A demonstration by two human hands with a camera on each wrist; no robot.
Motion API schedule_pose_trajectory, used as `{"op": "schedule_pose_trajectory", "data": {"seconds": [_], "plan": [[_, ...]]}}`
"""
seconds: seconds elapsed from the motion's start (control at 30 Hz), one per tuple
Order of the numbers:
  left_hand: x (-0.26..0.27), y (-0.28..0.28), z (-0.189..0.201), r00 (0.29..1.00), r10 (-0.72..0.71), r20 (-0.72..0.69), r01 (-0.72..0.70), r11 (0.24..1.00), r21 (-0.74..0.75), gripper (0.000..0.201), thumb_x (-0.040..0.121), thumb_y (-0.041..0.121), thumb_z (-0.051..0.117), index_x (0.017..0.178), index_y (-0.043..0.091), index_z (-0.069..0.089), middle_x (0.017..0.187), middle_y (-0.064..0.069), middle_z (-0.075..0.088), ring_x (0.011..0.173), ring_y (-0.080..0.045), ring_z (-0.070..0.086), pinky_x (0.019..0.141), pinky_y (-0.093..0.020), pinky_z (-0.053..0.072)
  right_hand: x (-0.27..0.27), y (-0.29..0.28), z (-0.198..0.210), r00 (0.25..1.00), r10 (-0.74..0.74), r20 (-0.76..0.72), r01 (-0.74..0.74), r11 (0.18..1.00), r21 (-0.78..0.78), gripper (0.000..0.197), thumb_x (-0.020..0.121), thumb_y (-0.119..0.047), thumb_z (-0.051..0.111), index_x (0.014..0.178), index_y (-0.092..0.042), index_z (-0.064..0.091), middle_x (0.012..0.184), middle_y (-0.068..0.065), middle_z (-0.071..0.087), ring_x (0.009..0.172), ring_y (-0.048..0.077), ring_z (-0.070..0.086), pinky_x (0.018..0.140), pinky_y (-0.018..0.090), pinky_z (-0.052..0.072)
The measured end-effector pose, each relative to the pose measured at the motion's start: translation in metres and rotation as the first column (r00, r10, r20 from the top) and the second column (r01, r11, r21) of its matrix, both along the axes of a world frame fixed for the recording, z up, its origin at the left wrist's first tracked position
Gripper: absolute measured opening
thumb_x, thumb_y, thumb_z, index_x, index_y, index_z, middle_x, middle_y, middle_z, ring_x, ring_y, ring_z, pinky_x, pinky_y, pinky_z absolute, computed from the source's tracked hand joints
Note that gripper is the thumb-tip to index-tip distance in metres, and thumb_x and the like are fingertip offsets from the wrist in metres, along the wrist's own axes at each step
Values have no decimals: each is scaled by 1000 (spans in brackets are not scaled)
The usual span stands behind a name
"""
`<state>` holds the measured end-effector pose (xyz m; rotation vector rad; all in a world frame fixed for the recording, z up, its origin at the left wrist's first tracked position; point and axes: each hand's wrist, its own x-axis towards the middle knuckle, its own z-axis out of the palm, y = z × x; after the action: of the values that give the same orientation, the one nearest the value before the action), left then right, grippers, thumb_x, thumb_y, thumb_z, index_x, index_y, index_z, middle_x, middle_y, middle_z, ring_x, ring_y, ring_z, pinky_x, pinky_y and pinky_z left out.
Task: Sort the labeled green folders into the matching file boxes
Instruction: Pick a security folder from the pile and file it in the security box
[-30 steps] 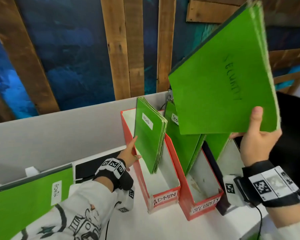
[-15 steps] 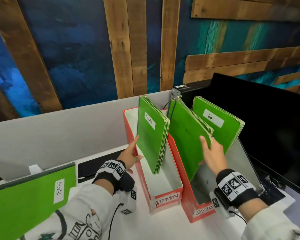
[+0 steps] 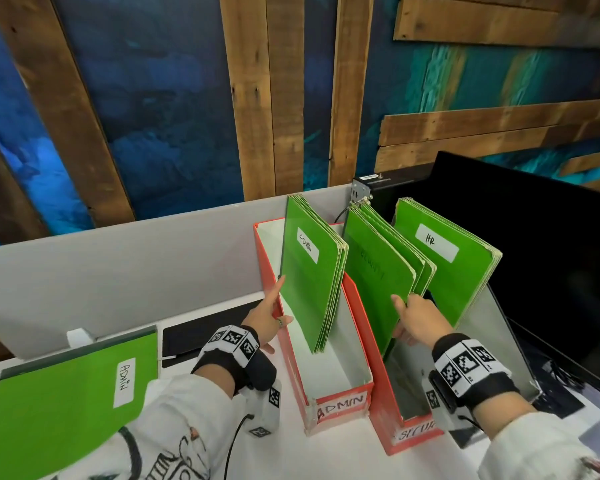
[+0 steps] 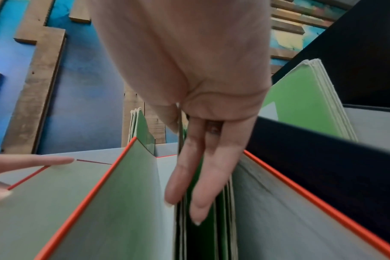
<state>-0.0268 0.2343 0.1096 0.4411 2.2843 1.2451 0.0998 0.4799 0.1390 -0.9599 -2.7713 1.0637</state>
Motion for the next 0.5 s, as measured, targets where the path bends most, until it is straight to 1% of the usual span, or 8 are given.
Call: {"op": "schedule_pose_trajectory", "data": {"seconds": [0.03, 0.1, 0.17, 0.23, 0.27, 0.37, 0.47, 0.5], "plan": [[0, 0, 0, 1000, 0, 2, 0, 1000, 2, 85, 93, 7, 51, 139, 60, 2, 156, -2, 22, 136, -35, 36, 72, -54, 55, -3, 1, -2, 1000, -3, -5, 4, 999, 38, 38, 100, -34, 32, 104, 1, 47, 87, 20, 71, 76, 32, 69, 74, 44, 57], [0, 0, 0, 1000, 0, 7, 0, 1000, 7, 85, 93, 7, 51, 138, 61, 3, 157, -1, 21, 137, -35, 35, 72, -55, 55, -6, 3, -6, 1000, -5, -4, 5, 995, 98, 29, 100, -23, 33, 105, 3, 46, 96, 22, 69, 82, 35, 66, 76, 48, 55], [0, -1, 0, 1000, -1, 11, 1, 1000, 8, 85, 93, 8, 51, 137, 62, 3, 157, -1, 21, 137, -34, 34, 73, -56, 55, -7, 3, -10, 1000, -11, 19, 8, 989, 148, 26, 99, -15, 32, 113, 4, 42, 100, 23, 67, 82, 34, 65, 75, 46, 54], [0, -1, 0, 1000, 1, 16, -1, 1000, 14, 85, 93, 8, 51, 136, 63, 4, 157, -1, 21, 137, -35, 34, 73, -56, 55, -5, 0, -11, 998, -24, 54, 14, 983, 181, 21, 99, -19, 33, 108, -1, 41, 107, 23, 64, 90, 33, 63, 79, 43, 52], [1, -1, 0, 1000, 2, 17, -2, 1000, 14, 85, 93, 8, 52, 136, 63, 4, 157, -1, 22, 137, -35, 34, 72, -55, 55, -4, -2, -12, 998, -23, 64, 9, 979, 205, 23, 99, -21, 33, 107, 0, 40, 109, 21, 64, 93, 33, 63, 80, 42, 51], [1, -2, 0, 1000, 0, 16, -1, 1000, 11, 85, 93, 9, 53, 135, 66, 4, 155, -1, 26, 135, -33, 38, 72, -54, 55, 2, -9, -9, 997, -12, 71, -11, 947, 321, 37, 99, -25, 33, 122, 5, 34, 100, 17, 68, 88, 32, 65, 72, 40, 47], [2, -4, 0, 1000, -3, -2, 3, 1000, 3, 84, 93, 9, 52, 136, 64, 4, 156, 1, 24, 137, -33, 36, 69, -51, 56, 11, -15, 8, 996, -25, 87, -16, 897, 442, 37, 99, -34, 34, 116, -2, 39, 86, 8, 63, 81, 29, 63, 65, 35, 44], [3, -4, 0, 1000, -8, -8, 8, 1000, 0, 83, 93, 10, 52, 137, 63, 4, 156, 2, 23, 137, -33, 35, 68, -50, 56, 13, -16, 15, 993, -29, 110, -29, 871, 491, 37, 99, -37, 33, 114, -4, 42, 86, 7, 62, 82, 28, 64, 64, 33, 43]]}}
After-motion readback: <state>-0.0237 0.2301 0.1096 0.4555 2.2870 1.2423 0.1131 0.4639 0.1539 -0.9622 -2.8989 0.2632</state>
